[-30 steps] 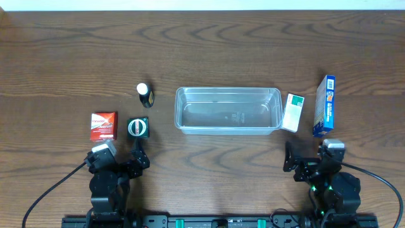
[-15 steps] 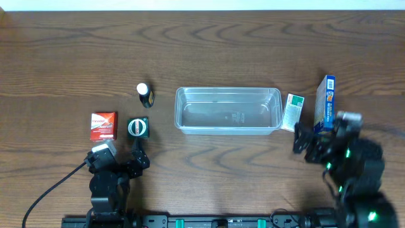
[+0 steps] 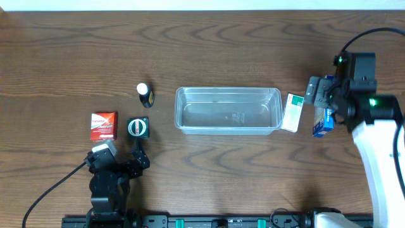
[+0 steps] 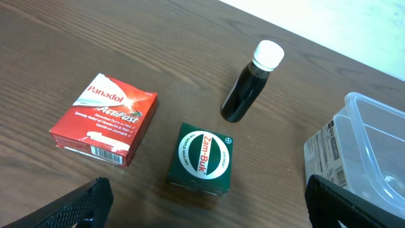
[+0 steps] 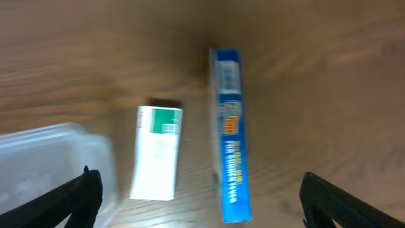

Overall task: Pack container
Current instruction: 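Reach right gripper to the blue box and grasp it, then carry the blue box with right gripper over the container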

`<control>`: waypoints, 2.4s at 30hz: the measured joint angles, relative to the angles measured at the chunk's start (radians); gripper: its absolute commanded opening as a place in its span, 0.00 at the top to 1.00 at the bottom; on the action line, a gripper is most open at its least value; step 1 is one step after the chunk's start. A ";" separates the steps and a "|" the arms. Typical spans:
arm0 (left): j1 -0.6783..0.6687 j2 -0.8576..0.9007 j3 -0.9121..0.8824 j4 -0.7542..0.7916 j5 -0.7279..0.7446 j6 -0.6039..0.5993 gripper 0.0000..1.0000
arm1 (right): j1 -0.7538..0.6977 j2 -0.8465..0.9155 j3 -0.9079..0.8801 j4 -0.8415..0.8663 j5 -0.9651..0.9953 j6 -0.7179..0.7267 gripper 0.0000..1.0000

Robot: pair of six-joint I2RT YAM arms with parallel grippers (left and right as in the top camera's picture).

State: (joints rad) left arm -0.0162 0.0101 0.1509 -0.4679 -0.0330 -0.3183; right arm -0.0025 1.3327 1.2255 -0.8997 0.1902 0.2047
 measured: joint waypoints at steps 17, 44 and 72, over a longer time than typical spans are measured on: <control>0.000 0.000 0.000 0.000 0.000 0.000 0.02 | -0.151 0.402 0.000 0.071 -0.067 0.067 0.40; 0.000 0.000 0.000 0.000 0.000 0.000 0.02 | -0.076 0.016 0.007 0.002 -0.122 0.018 0.93; 0.000 0.000 0.000 0.000 0.000 0.000 0.02 | 0.410 0.061 0.018 0.111 -0.360 -0.952 0.99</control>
State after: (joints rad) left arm -0.0162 0.0101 0.1509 -0.4675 -0.0330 -0.3183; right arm 0.4080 1.3933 1.2430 -0.7891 -0.1703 -0.7471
